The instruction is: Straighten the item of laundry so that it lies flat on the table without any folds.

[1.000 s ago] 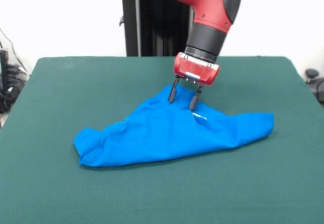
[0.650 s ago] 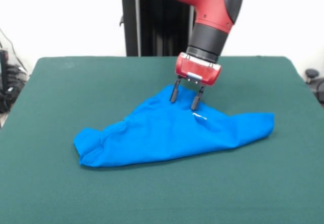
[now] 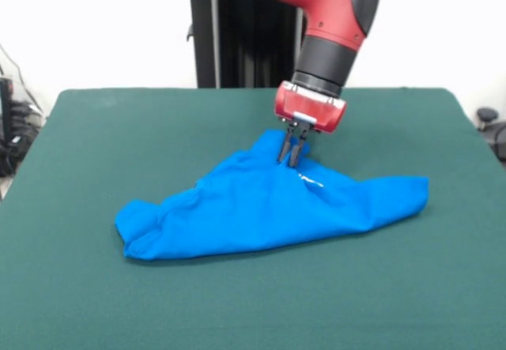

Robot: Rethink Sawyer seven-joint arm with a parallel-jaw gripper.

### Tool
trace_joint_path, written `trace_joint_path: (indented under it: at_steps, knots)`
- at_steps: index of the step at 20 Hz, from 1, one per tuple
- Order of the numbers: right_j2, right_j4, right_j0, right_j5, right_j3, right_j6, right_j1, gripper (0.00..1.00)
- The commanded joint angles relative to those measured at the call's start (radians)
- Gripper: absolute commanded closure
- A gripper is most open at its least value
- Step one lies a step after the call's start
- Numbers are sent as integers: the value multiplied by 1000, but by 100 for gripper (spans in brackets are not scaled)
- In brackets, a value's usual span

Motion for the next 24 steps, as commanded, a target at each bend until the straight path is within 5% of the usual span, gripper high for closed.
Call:
trace_joint_path:
  at_steps: [1, 5, 6, 14, 24]
  knots:
    - [119, 54, 23, -30, 11, 290, 1, 100]
    - [119, 55, 18, -4, 10, 278, -11, 100]
    - [117, 56, 14, 15, 8, 268, -18, 0]
    - [131, 50, -45, 236, -30, 178, -98, 0]
    - [135, 15, -70, 331, -67, 150, -121, 0]
